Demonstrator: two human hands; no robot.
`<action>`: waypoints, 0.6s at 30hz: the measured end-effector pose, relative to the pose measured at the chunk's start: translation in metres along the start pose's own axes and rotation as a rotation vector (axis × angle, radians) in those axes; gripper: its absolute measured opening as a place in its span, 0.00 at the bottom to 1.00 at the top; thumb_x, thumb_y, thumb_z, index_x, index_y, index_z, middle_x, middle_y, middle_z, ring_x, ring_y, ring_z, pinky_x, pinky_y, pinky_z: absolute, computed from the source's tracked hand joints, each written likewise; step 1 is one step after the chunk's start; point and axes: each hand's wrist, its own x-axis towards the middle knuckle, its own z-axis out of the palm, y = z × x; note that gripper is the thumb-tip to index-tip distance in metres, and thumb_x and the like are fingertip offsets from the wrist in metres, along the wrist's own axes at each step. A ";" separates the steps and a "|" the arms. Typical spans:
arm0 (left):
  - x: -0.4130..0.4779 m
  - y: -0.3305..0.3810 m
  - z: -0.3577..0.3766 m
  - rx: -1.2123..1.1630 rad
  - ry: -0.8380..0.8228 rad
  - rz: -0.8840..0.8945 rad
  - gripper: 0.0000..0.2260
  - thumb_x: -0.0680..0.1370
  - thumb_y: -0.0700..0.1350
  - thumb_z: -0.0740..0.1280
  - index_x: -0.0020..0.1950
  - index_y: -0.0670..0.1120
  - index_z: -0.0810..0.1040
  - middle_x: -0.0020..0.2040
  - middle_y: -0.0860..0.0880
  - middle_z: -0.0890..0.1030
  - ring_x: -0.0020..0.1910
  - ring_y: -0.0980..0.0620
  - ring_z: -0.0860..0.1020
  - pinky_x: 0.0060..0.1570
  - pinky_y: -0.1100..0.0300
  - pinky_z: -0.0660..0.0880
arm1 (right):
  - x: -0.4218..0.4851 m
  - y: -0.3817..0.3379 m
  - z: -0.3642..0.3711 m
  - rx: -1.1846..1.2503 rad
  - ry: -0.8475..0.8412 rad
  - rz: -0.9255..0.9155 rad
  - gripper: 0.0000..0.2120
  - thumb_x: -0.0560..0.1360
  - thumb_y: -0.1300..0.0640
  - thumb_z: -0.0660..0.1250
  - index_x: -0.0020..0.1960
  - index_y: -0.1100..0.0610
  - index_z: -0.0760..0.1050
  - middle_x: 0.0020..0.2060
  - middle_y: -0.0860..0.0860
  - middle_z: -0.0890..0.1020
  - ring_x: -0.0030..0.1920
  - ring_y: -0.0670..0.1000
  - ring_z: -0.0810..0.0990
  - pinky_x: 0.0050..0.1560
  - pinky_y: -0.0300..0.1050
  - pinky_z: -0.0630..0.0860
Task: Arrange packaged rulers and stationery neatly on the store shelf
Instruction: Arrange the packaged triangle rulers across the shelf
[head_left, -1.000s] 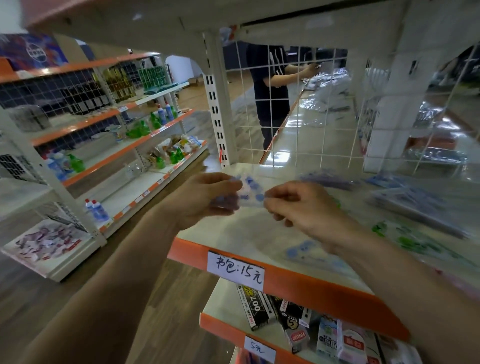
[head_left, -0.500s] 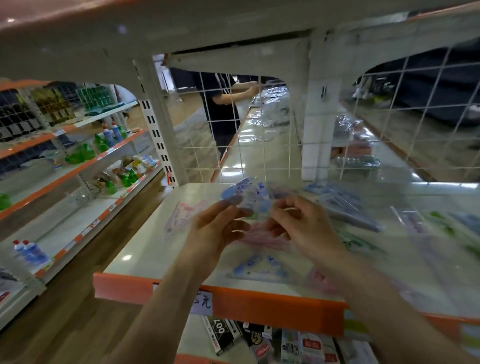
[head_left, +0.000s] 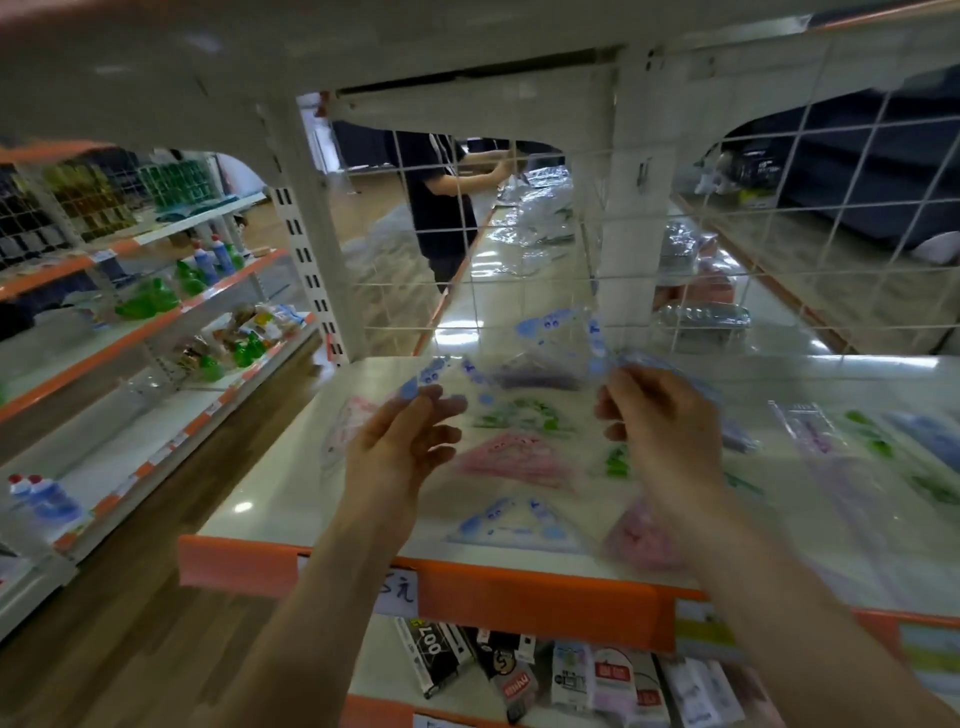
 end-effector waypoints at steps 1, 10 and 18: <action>0.001 -0.001 0.000 0.000 0.008 0.002 0.06 0.78 0.41 0.64 0.53 0.42 0.78 0.46 0.44 0.84 0.38 0.51 0.80 0.37 0.60 0.78 | 0.005 -0.004 -0.005 0.003 0.001 -0.014 0.08 0.77 0.60 0.64 0.40 0.53 0.77 0.32 0.47 0.81 0.31 0.41 0.78 0.33 0.33 0.74; 0.002 -0.001 -0.003 0.027 0.084 -0.014 0.05 0.78 0.43 0.64 0.50 0.45 0.79 0.42 0.49 0.81 0.38 0.53 0.78 0.38 0.62 0.76 | 0.037 -0.021 -0.037 -0.186 -0.184 -0.038 0.09 0.75 0.62 0.67 0.36 0.57 0.78 0.27 0.47 0.79 0.27 0.43 0.75 0.35 0.40 0.72; 0.006 -0.001 -0.003 -0.013 0.235 -0.008 0.05 0.77 0.44 0.66 0.50 0.45 0.79 0.36 0.51 0.76 0.36 0.55 0.76 0.42 0.60 0.72 | -0.005 -0.014 -0.025 -0.520 -0.629 0.047 0.06 0.75 0.59 0.68 0.41 0.59 0.81 0.33 0.49 0.84 0.31 0.41 0.81 0.33 0.31 0.75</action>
